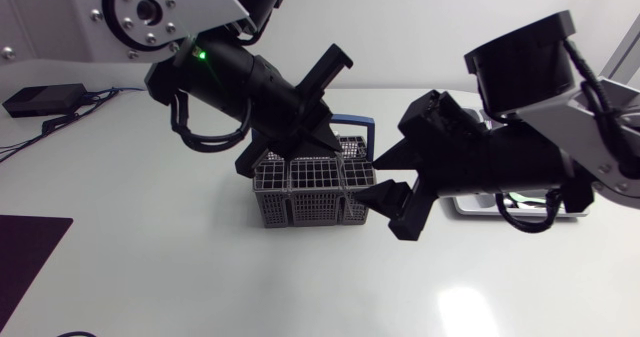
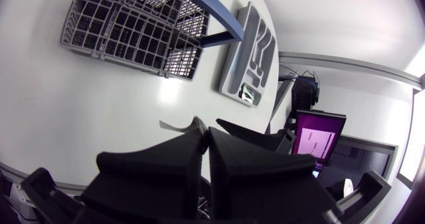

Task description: Unload the cutlery basket into the drawer organizer.

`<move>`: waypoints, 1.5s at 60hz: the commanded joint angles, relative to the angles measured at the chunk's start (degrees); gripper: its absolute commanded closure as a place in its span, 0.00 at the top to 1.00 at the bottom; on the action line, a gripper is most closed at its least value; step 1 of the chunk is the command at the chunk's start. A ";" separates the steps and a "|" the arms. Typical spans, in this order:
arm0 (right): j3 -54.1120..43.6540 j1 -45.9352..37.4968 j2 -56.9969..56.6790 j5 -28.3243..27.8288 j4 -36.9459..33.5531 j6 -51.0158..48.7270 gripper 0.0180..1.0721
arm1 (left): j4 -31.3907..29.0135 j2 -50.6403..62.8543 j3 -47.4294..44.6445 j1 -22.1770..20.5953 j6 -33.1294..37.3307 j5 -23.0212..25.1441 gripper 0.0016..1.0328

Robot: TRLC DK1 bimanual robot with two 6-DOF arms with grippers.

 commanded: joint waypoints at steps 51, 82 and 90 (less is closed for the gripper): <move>4.24 1.68 8.93 -0.91 3.66 2.58 0.05 | -0.32 1.29 2.80 1.92 -3.00 4.52 0.07; 0.98 -0.96 4.71 -5.66 -0.74 -0.06 0.05 | 0.39 -0.99 4.21 4.20 -1.59 5.49 0.94; -0.51 -5.26 2.95 -8.38 -3.90 -4.01 0.05 | -0.58 -0.73 5.35 6.66 -0.10 4.61 0.95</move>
